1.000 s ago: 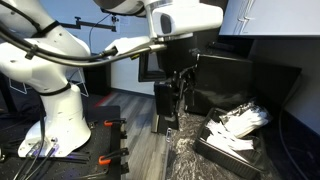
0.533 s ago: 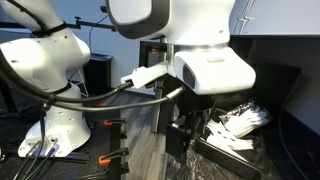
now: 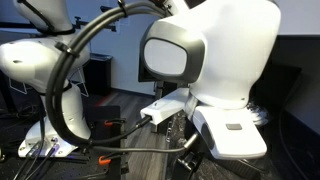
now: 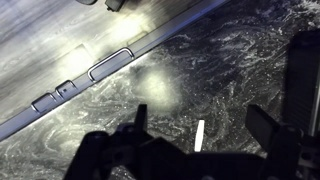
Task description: Pick up the folk from the counter and place it in the black object
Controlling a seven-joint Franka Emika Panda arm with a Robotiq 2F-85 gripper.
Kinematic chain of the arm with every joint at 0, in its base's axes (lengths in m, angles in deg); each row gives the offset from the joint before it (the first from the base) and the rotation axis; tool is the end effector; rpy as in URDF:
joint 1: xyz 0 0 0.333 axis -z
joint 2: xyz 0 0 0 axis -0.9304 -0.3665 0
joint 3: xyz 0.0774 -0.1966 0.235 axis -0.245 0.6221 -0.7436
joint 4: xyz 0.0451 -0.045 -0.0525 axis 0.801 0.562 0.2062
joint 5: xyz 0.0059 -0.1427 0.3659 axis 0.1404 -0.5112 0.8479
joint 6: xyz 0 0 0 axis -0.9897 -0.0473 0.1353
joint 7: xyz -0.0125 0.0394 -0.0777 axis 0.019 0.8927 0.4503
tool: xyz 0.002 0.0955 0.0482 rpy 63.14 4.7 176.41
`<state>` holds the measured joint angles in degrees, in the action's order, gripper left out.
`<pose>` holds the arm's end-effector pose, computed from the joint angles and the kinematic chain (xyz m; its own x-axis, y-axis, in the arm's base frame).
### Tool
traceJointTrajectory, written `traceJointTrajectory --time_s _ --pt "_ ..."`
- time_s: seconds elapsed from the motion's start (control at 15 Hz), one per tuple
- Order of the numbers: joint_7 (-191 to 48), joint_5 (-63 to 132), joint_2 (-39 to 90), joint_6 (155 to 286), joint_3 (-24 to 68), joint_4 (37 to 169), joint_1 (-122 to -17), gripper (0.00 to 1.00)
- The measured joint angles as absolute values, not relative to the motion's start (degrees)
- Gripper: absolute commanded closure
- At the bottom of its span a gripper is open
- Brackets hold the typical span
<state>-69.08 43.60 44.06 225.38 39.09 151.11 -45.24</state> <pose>0.3416 -0.3336 0.3129 0.5621 -0.8271 0.0030 -0.8241 -0.5604 -0.0824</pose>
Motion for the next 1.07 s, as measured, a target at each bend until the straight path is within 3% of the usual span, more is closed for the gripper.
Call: traceJointTrajectory --time_s 1.07 --pt "-68.9 44.7 27.5 228.1 39.2 139.5 -45.1 0.00"
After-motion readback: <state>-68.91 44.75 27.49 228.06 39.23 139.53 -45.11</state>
